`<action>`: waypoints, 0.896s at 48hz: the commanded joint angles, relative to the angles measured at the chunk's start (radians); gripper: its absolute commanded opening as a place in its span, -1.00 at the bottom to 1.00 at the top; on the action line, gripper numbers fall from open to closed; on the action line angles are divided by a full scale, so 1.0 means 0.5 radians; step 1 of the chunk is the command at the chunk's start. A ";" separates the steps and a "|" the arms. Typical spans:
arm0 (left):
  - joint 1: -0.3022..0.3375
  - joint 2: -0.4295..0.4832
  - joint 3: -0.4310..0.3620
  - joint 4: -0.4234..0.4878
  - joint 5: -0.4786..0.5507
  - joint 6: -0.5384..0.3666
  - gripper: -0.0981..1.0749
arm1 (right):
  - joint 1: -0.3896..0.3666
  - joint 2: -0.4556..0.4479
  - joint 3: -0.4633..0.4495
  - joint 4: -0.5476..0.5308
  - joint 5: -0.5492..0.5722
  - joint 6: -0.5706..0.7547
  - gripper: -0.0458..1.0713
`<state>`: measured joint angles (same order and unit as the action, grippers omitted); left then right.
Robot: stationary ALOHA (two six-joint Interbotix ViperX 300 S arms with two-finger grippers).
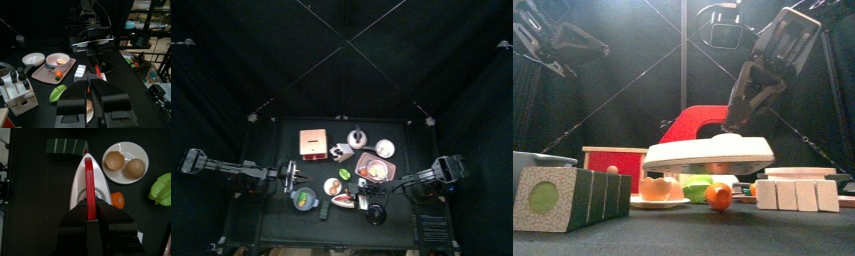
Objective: Hand over iron
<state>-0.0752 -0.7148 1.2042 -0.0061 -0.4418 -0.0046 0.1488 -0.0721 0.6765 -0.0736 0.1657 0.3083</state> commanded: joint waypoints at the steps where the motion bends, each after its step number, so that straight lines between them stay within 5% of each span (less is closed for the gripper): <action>1: -0.006 0.025 -0.074 0.000 -0.018 -0.003 -0.02 | -0.064 -0.101 -0.067 -0.006 -0.028 -0.003 -0.18; 12: -0.028 0.187 -0.202 -0.043 -0.018 -0.003 0.08 | -0.199 -0.147 -0.107 -0.095 -0.135 -0.003 -0.18; 29: -0.015 0.522 -0.387 -0.092 -0.018 0.003 0.71 | -0.285 -0.147 -0.147 -0.242 -0.322 -0.003 -0.18; 43: 0.031 0.746 -0.476 -0.156 -0.083 0.009 0.74 | -0.291 -0.129 -0.147 -0.307 -0.362 -0.003 -0.18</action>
<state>-0.0629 -0.3697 1.0078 -0.0813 -0.4602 -0.0015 0.0077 -0.1089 0.6320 -0.2224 -0.0015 0.3083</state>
